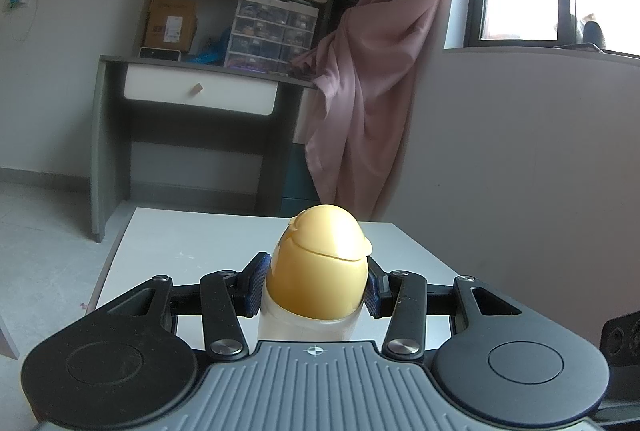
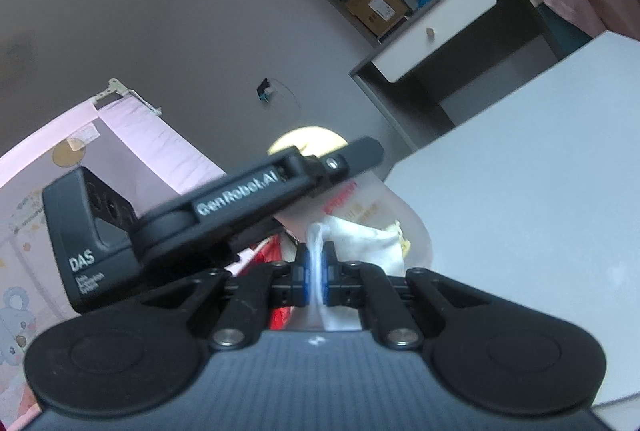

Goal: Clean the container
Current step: 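Wipe the tissue over the bear print on the bottle with the right gripper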

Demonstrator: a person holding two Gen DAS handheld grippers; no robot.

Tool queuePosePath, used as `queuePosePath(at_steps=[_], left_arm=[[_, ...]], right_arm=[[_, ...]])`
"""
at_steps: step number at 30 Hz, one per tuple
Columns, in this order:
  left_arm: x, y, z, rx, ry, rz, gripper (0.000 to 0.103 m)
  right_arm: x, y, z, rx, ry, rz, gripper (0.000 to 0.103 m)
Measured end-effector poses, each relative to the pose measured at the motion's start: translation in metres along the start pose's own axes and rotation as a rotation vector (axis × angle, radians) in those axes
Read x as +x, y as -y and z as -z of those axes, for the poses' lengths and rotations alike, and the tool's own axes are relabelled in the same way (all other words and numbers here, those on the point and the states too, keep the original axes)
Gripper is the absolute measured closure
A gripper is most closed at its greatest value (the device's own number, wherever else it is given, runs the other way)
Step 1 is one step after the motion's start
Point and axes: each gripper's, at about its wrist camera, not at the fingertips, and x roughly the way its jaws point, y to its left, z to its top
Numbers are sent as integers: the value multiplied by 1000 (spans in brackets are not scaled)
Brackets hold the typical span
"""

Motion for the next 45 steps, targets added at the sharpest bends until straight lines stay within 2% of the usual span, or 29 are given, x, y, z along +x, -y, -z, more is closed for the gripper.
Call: queuePosePath(at_steps=[11,19,32,45], left_arm=[[-1,1,1,2,1,-3,56],[2,6,2,0,2,-6,56],[2,8,2,0,0,-7,56],[2,5,3,0,2,-5,56]], right_arm=[[6,10,8,10,-54,71,97],[6,11,11,16,-68,86,97],[1,-22,-4,-83,16,-8,97],[12,-7,10,-52,-66,8,98]])
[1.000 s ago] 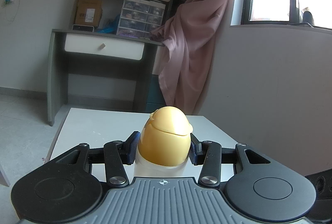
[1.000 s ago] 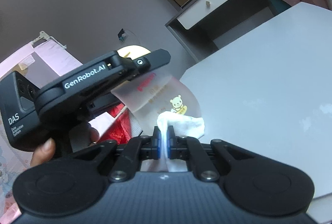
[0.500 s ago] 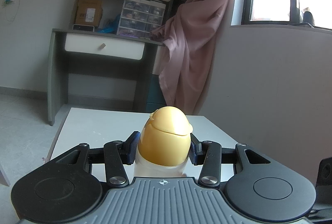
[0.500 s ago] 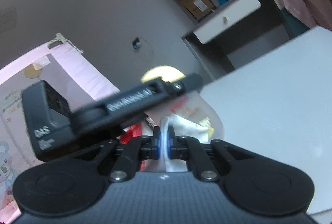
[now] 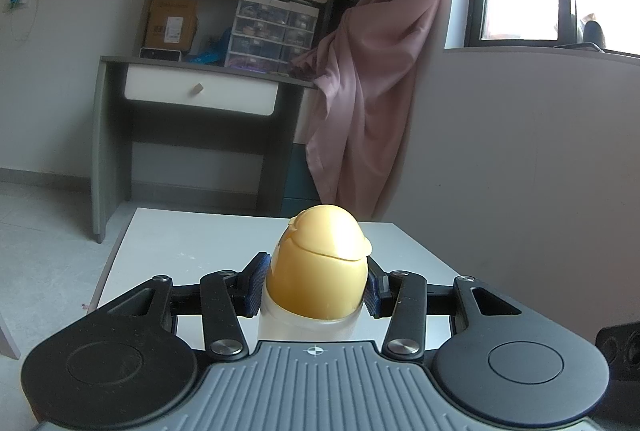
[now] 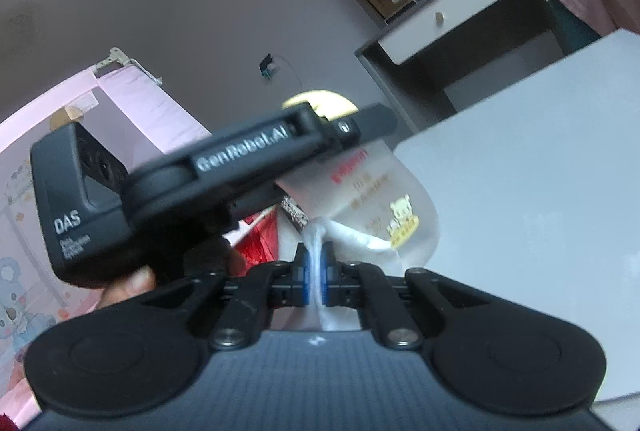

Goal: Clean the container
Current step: 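Wipe the tissue over the bear print on the bottle with the right gripper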

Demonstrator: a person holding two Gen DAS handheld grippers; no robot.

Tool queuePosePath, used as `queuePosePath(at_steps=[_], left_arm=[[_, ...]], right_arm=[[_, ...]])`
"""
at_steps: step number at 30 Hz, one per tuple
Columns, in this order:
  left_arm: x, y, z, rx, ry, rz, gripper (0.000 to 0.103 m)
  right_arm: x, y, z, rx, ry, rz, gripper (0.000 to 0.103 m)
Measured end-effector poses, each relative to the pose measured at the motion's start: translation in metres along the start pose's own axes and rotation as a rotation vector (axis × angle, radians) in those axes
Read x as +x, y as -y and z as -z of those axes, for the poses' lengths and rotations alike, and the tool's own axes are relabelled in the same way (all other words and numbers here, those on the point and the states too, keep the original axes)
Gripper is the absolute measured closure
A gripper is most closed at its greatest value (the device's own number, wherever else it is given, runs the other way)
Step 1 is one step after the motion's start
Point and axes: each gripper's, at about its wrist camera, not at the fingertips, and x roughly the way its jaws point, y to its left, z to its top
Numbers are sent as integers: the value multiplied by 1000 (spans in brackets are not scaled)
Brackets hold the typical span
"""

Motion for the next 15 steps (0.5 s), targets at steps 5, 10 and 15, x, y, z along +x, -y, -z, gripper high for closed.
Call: queuePosePath(at_steps=[5,10,15], left_arm=[[-1,0,1,2,1,0,56],[-1,0,2,2,0,-1,56],[-2,0,1,2,1,-1,56]], right_arm=[[1,5,7,4,-27,38,97],[2,9,10,21,-35,62,97],[2,16,-3,24,-30,60,97]])
